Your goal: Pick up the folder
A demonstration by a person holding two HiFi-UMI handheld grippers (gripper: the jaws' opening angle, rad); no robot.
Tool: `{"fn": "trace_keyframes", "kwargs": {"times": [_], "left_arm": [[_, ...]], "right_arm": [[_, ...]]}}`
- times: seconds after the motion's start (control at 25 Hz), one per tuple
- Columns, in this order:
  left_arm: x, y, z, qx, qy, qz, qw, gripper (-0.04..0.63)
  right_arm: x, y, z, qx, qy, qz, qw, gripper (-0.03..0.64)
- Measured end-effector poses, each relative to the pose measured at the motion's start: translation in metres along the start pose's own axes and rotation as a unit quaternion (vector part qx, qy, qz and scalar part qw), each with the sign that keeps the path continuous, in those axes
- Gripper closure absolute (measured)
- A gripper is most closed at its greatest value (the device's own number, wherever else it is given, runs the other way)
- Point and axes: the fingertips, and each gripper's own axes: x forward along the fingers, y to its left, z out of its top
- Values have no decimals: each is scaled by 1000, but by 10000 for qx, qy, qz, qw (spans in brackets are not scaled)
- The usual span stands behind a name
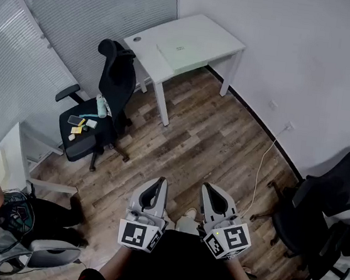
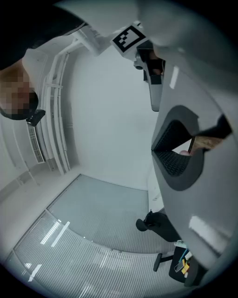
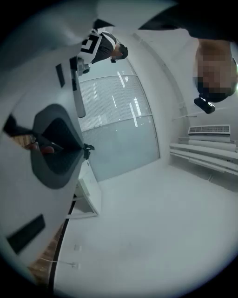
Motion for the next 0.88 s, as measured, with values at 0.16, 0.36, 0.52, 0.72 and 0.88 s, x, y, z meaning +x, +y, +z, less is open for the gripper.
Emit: {"fn": "trace_keyframes", "kwargs": {"times": [0.16, 0.36, 0.52, 0.72, 0.88], "left_arm": [[-2, 15, 0, 169, -4, -107, 9998, 591], [-11, 21, 5, 123, -187, -134, 9997, 591], [-18, 30, 2, 161, -49, -148, 9997, 591], [-25, 37, 3, 166, -109, -269, 9994, 591], [-32, 45, 6, 248, -191, -258, 9992, 591]], "right_arm": [[16, 16, -6, -19, 37, -26, 10000, 617], [22, 31, -7, -9, 49, 17, 10000, 617], [30, 44, -9, -14, 59, 102, 9999, 617], [38, 64, -12, -235, 147, 191, 9994, 617], [41, 83, -13, -463, 83, 208, 9987, 617]]}}
